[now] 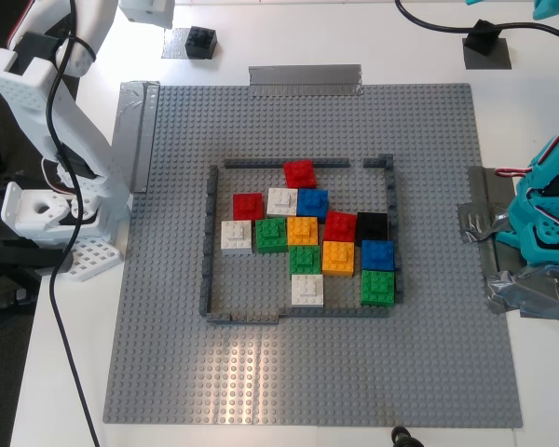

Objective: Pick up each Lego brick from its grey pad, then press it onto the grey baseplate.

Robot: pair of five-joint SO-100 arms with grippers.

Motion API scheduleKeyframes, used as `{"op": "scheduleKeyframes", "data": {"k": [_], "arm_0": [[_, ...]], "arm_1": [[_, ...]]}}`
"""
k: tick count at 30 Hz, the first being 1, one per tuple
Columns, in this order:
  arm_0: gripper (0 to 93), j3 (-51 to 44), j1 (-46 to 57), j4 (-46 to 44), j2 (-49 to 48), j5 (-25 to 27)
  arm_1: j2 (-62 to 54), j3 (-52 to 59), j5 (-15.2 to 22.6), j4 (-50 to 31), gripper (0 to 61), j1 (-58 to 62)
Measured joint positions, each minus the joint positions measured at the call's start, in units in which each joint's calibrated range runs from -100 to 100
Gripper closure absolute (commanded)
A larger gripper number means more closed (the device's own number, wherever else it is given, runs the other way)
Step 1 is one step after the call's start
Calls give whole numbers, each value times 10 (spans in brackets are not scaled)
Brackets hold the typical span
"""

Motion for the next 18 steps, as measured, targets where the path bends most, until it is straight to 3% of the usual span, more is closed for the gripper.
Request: {"op": "scheduleKeyframes", "data": {"k": [3,8,14,18], "arm_0": [[927,0,0,0,0,1],[927,0,0,0,0,1],[927,0,0,0,0,3],[927,0,0,0,0,35]], "arm_1": [[-16,23,9,-11,613,13],[-145,194,39,-38,613,101],[-166,206,43,-38,613,103],[-166,206,43,-38,613,102]]}}
